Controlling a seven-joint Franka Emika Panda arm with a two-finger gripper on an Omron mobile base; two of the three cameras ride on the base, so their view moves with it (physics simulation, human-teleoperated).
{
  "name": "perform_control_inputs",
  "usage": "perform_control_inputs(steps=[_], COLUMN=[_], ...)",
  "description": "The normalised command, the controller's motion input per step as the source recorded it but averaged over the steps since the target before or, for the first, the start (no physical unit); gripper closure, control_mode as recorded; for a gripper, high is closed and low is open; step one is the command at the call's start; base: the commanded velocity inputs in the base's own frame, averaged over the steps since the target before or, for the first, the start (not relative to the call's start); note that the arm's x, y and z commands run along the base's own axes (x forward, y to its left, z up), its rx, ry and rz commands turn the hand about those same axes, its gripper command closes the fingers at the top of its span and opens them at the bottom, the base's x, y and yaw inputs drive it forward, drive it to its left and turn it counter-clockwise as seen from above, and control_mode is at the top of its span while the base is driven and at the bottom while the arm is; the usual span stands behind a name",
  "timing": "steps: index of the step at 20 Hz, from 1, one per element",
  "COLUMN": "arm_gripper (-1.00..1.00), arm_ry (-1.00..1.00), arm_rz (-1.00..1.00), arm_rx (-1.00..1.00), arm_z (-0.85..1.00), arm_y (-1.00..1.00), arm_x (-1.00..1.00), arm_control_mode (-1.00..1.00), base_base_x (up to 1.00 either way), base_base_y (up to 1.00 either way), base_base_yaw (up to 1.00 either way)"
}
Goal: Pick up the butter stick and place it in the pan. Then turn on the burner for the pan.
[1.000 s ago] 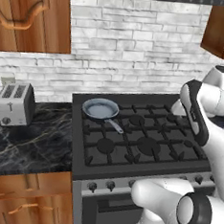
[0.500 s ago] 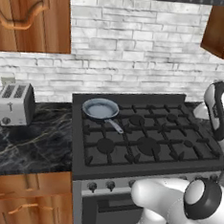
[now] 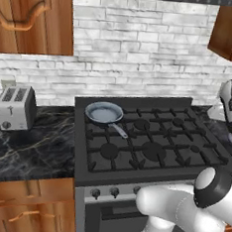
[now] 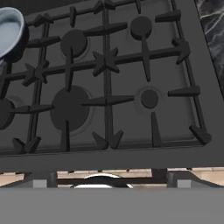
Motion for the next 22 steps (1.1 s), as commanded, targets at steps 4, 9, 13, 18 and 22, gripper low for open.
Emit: perform_control_inputs(steps=[4, 9, 13, 18, 22], arm_gripper=[-1.00, -1.00, -1.00, -1.00, -1.00], arm_ry=[0.04, 0.01, 0.00, 0.00, 0.00], arm_rz=[-0.01, 0.00, 0.00, 0.00, 0.00], arm_rx=[-0.01, 0.00, 0.00, 0.00, 0.00], arm_z=[0.00, 0.00, -0.02, -0.01, -0.01], arm_y=[0.44, 0.04, 0.01, 0.03, 0.01], arm_x=[0.35, 0.00, 0.00, -0.01, 0.00], arm_control_mode=[-1.00, -1.00, -1.00, -1.00, -1.00], base_base_x=[0.00, 0.00, 0.00, 0.00, 0.00], base_base_y=[0.00, 0.00, 0.00, 0.00, 0.00], base_base_yaw=[0.00, 0.00, 0.00, 0.00, 0.00])
